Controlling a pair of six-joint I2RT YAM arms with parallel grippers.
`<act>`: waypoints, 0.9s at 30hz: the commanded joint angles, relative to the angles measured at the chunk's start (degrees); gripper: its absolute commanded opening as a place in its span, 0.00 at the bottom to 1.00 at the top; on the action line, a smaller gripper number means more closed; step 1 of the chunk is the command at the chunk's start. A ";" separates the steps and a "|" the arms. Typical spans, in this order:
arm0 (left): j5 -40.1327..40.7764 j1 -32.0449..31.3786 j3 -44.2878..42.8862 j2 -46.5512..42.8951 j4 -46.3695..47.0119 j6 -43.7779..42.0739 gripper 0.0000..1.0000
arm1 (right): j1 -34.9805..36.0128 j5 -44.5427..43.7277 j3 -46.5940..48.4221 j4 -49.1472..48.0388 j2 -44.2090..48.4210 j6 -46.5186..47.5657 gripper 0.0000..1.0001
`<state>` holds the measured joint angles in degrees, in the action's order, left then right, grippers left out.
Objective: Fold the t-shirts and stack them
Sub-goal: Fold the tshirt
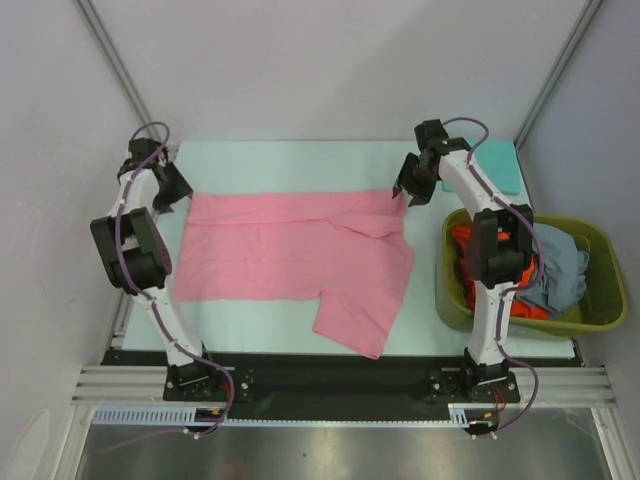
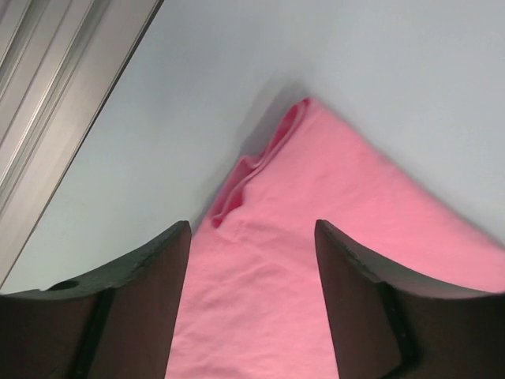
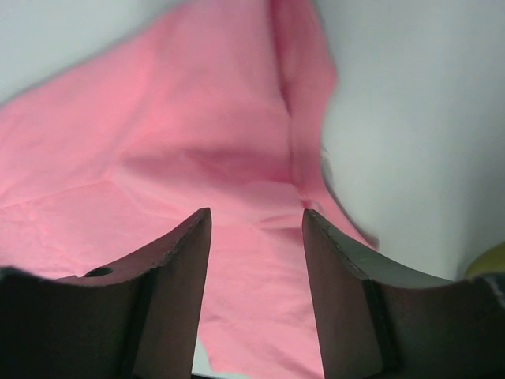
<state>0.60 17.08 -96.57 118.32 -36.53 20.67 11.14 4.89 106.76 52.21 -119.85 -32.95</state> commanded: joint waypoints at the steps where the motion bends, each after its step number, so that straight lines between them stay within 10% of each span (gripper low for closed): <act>1: -6.89 0.59 -4.75 -3.02 5.24 0.78 0.71 | 0.73 -2.43 6.70 -0.35 -3.36 6.48 0.56; 27: -10.80 -0.03 -17.51 15.01 3.57 -3.88 0.44 | -0.50 -0.41 23.94 -0.44 -20.25 5.62 0.52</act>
<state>-10.68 17.12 -111.15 132.79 -33.12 17.93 11.27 4.36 129.08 51.40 -139.28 -26.46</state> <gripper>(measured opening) 0.463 0.543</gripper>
